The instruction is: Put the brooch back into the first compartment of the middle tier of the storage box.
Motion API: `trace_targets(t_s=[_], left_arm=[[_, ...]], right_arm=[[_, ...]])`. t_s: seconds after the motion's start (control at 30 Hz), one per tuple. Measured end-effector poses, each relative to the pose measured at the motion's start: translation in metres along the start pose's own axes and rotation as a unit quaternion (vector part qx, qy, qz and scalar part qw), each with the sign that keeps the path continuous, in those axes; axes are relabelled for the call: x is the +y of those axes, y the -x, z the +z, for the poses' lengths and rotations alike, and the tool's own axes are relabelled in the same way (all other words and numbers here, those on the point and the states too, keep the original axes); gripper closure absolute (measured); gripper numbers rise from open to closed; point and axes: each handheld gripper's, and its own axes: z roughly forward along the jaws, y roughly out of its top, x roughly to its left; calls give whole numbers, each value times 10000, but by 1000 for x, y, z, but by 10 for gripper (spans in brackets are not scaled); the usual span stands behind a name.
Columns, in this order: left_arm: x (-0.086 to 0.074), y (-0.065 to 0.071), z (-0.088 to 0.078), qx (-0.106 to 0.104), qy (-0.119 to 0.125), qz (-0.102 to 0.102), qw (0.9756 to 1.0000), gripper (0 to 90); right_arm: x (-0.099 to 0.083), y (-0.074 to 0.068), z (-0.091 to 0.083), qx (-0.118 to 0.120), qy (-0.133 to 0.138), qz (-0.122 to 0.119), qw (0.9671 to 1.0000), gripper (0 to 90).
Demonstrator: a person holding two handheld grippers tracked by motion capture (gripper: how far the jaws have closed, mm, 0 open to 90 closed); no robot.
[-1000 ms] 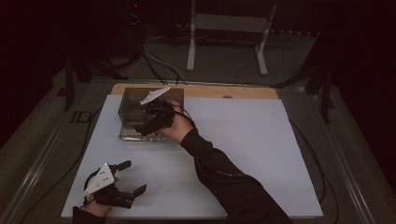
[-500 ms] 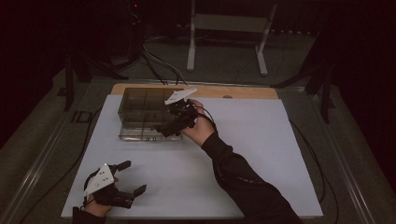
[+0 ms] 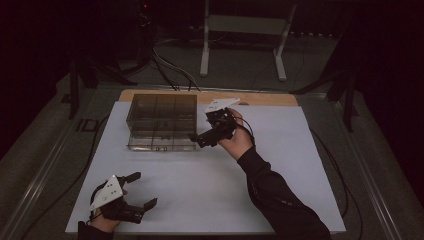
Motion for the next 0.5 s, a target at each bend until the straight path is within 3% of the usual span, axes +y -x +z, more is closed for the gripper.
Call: trace_targets(t_s=[0.5], left_arm=[[0, 0, 1, -13, -23, 4, 10000, 3]], right_arm=[[-52, 11, -23, -205, 72, 75, 9997, 0]])
